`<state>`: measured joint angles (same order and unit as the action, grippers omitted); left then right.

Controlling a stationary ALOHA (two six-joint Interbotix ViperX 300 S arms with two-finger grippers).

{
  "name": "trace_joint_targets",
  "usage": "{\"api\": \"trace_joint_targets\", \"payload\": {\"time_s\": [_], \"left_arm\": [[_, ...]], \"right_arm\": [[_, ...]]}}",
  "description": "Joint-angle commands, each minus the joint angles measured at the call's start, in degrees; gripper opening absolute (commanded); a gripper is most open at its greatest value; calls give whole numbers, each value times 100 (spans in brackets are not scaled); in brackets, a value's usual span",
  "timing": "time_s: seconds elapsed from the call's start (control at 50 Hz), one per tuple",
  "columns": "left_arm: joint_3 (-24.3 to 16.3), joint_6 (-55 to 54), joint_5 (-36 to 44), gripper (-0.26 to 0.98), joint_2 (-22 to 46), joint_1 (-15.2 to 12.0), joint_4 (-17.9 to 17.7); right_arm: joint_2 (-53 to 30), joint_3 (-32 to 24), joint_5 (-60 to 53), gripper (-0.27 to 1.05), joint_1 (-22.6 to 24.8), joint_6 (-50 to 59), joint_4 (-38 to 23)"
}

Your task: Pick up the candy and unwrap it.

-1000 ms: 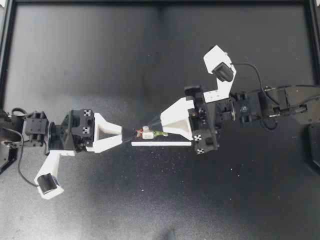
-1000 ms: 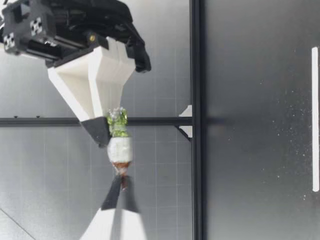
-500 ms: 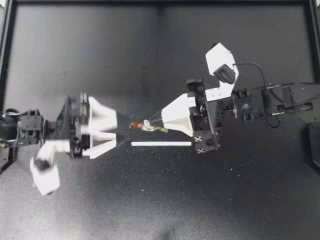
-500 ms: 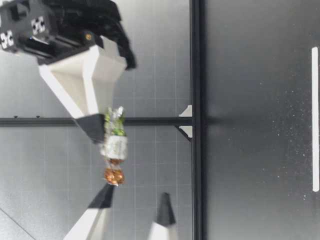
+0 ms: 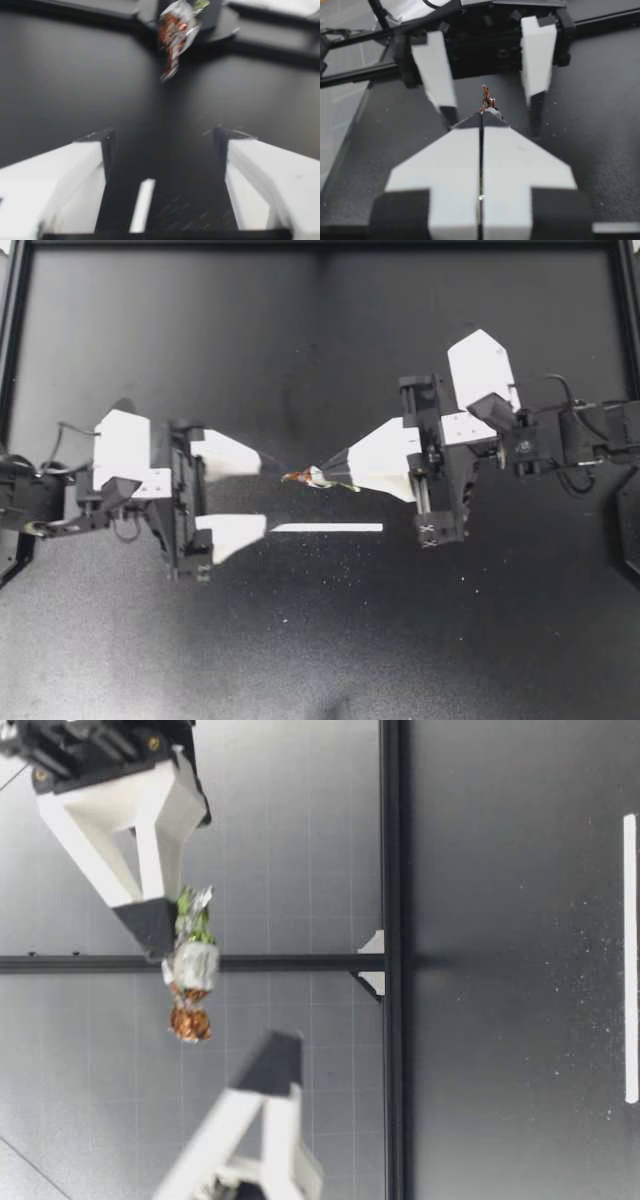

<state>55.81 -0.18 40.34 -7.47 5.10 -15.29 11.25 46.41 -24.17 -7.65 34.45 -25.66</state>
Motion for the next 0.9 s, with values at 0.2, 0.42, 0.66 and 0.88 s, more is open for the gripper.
{"api": "trace_joint_targets", "payload": {"time_s": [0.2, 0.42, 0.66, 0.88], "left_arm": [[-422, -387, 360, 68, 62, 0, 132], [-624, -325, 422, 68, 316, -9, -9], [-703, -308, 589, 67, 466, -35, -62], [-738, -290, 624, 67, 483, -44, -62]], "right_arm": [[88, 18, -18, -19, 62, -53, 0], [79, 35, -18, -19, 211, -44, -9], [70, 62, -18, -19, 360, 0, 9], [70, 114, -18, -19, 378, 18, 35]]}}
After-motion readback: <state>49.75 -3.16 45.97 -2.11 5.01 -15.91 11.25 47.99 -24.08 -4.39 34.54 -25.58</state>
